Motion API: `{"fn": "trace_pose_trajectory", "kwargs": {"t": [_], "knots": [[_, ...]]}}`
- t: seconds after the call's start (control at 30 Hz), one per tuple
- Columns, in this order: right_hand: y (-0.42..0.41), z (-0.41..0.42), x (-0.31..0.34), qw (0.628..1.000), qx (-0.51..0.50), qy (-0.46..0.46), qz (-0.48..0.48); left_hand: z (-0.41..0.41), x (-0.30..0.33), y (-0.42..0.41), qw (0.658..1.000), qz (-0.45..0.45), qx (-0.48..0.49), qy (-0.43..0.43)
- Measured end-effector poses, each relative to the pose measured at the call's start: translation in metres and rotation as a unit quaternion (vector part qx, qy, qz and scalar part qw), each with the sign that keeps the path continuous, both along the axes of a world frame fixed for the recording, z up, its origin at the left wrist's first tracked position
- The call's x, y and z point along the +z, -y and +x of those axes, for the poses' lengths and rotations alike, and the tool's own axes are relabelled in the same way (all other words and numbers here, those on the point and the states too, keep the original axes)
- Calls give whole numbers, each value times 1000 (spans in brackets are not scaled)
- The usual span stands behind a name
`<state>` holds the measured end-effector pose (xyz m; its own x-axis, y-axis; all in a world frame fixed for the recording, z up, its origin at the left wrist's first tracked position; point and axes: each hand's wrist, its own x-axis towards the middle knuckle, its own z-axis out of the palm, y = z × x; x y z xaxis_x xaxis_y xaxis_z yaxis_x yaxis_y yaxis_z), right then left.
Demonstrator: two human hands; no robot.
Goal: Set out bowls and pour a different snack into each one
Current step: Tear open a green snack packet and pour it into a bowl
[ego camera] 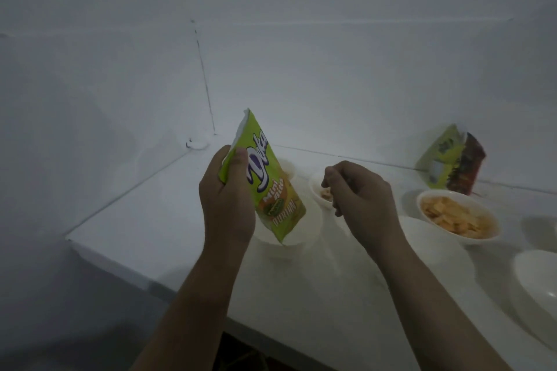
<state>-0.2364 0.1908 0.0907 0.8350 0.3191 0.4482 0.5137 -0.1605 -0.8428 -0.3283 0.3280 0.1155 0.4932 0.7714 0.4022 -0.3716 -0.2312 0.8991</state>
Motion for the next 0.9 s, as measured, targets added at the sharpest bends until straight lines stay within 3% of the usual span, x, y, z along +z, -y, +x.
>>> {"fn": "trace_pose_trajectory", "kwargs": {"t": [0.23, 0.4, 0.57, 0.9], "knots": [[-124, 1, -8, 998, -32, -51, 30, 19, 0, -138, 997, 29, -58, -52], [-182, -2, -23, 991, -59, -114, 31, 40, -33, -203, 977, 59, -111, -170], [-211, -8, -52, 979, -74, -188, 0, 43, -75, -231, 950, 90, -162, -251], [-244, -19, -63, 958, -67, -278, -24, 43, -77, -253, 901, 83, -319, -284]]}}
